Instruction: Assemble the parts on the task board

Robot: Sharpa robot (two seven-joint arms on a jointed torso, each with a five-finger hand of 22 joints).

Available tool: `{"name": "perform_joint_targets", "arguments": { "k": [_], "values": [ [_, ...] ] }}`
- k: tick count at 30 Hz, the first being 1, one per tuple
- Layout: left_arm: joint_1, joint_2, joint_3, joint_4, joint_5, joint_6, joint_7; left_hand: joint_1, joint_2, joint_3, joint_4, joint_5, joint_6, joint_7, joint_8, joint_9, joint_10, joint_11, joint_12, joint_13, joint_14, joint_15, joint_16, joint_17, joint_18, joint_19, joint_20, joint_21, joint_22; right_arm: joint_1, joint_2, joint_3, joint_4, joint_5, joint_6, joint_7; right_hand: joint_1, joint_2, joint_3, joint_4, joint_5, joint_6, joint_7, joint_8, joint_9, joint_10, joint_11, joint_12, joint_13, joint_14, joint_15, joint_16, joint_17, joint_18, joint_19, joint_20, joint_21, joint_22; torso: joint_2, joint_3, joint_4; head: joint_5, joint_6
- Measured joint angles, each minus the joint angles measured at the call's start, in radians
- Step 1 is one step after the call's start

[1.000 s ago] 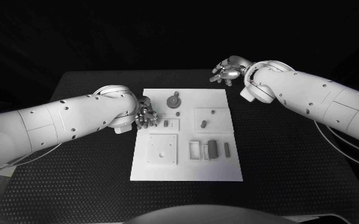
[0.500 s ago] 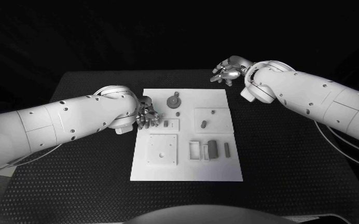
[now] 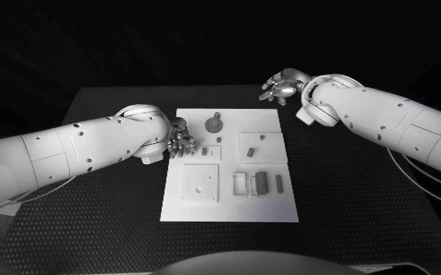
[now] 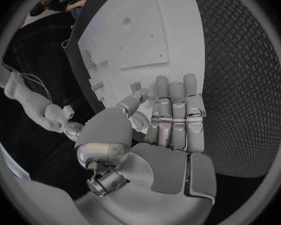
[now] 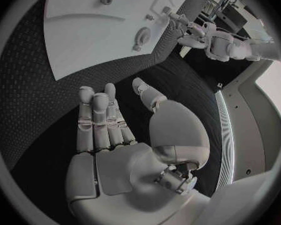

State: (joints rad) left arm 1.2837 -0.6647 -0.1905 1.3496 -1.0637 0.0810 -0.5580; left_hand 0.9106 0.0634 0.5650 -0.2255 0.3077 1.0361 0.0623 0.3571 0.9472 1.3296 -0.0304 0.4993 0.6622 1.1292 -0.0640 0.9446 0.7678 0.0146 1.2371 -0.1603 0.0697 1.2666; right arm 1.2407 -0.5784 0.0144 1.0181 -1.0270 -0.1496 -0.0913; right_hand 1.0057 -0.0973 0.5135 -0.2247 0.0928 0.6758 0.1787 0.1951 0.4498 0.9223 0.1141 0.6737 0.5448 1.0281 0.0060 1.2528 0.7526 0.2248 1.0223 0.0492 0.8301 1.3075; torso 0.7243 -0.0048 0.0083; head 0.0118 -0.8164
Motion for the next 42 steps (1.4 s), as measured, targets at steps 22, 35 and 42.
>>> {"name": "perform_joint_targets", "arguments": {
  "k": [22,35,42],
  "values": [
    [-0.002,0.004,-0.001,-0.009,-0.009,-0.003,-0.001,0.0,0.0,0.002,0.002,0.005,0.0,0.0,-0.001,0.001,-0.003,-0.003,0.0,0.0,0.0,0.0,0.0,0.0,0.0,0.0,0.0,0.0,0.001,-0.001,0.001,0.0,0.0,0.0,0.005,-0.002,0.0,0.0,0.0,0.0,0.0,0.0,0.0,0.0,-0.001,0.002,-0.002,0.0,0.0,0.0,0.0,0.002,0.0,0.0,0.0,0.0,0.0,0.0,0.0,-0.0005,-0.0002,0.011,-0.003],
    [-0.006,0.0,-0.003,0.007,-0.015,-0.023,-0.002,0.0,0.0,0.002,0.002,0.0,0.0,0.0,-0.004,0.001,-0.002,-0.002,0.0,0.0,0.0,0.0,0.0,0.0,0.0,0.004,-0.001,0.0,0.002,-0.001,0.0,0.0,0.0,0.0,0.005,-0.002,0.0,0.0,0.0,0.0,0.0,-0.001,-0.002,0.0,-0.001,0.002,-0.002,0.004,-0.001,0.0,0.0,0.002,-0.001,0.0,-0.001,-0.004,0.0,0.0,0.0,0.0,-0.0003,0.012,-0.005],
    [-0.009,-0.006,-0.009,0.021,-0.026,-0.045,-0.004,0.0,0.0,0.001,0.001,0.005,0.0,0.0,-0.006,0.002,-0.002,-0.002,0.0,0.0,0.0,0.0,0.0,0.0,0.0,0.004,-0.001,0.0,0.002,-0.001,0.0,0.0,0.0,0.0,0.006,-0.003,0.0,0.0,0.0,0.0,0.0,-0.001,-0.002,0.0,-0.001,0.002,-0.002,0.004,-0.001,0.0,0.0,0.002,-0.001,0.0,-0.001,-0.004,0.0,0.0,0.0,0.0001,-0.0007,0.012,-0.006]
  ]
}}
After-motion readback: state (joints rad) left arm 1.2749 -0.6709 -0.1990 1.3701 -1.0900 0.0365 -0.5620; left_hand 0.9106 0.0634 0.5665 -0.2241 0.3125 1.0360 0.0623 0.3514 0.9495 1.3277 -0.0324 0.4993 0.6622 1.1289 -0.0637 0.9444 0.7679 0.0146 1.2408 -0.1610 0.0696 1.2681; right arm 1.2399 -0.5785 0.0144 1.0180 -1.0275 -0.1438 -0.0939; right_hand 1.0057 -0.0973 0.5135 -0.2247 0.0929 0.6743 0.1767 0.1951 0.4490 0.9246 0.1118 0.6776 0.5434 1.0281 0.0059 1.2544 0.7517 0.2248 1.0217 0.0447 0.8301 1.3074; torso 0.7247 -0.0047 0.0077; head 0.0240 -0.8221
